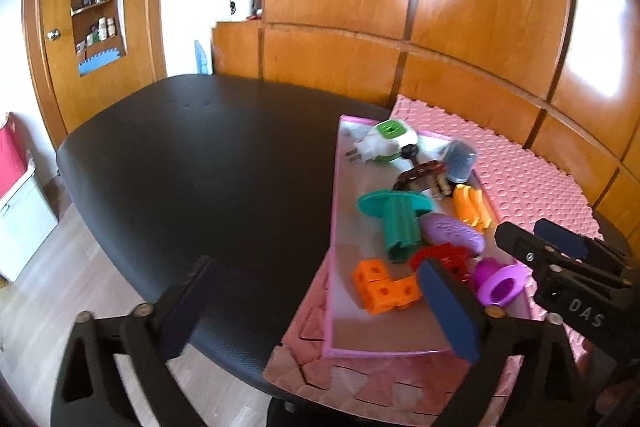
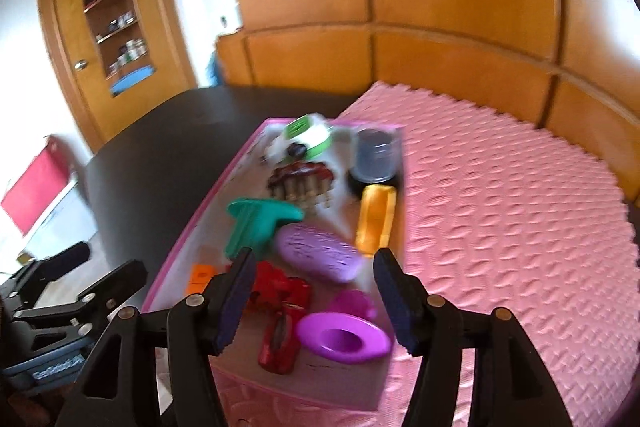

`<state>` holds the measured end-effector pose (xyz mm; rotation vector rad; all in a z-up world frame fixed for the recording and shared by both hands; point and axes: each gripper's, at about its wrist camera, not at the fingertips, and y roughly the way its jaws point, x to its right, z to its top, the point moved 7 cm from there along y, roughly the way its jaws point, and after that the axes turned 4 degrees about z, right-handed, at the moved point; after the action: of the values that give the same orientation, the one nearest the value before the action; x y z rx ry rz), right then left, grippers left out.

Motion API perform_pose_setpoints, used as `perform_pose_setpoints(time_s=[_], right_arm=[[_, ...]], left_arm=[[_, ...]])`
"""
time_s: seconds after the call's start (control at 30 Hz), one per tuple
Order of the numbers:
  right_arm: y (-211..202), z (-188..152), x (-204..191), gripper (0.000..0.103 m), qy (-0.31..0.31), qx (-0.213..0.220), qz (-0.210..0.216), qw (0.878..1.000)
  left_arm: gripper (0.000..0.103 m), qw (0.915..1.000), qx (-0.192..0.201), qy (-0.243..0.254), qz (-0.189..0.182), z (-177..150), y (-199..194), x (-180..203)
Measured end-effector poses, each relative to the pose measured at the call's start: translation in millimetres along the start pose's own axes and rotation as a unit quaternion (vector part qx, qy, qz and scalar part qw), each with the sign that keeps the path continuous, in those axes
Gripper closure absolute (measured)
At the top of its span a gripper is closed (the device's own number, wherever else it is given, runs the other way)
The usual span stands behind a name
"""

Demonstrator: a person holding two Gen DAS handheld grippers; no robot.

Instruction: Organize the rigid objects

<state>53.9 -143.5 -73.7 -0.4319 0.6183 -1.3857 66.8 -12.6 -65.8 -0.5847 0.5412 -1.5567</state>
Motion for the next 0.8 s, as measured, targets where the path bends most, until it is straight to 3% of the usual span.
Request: perform_pose_setpoints(time_s=[0.3,0.47,0.8], right_arm=[[-12.3,-9.7,8.6,0.042,-0.001,0.013,-0.03,0.999],[-15.2,-11.7,9.1,0.042,0.001,0.015,-0.033,0.999],[-18.3,-12.5,9.4,0.042,0.004,0.016,-0.031,0.999]], left_arm=[[0.0,0.9997,0.016,0.015,0.007,-0.9,-17.0,17.2],[0.0,0.9988,0.033,0.019,0.032,1.1,-26.7,18.3],[0.0,0.9981,0.047,0.021,0.035,3.3,-36.6,20.5]])
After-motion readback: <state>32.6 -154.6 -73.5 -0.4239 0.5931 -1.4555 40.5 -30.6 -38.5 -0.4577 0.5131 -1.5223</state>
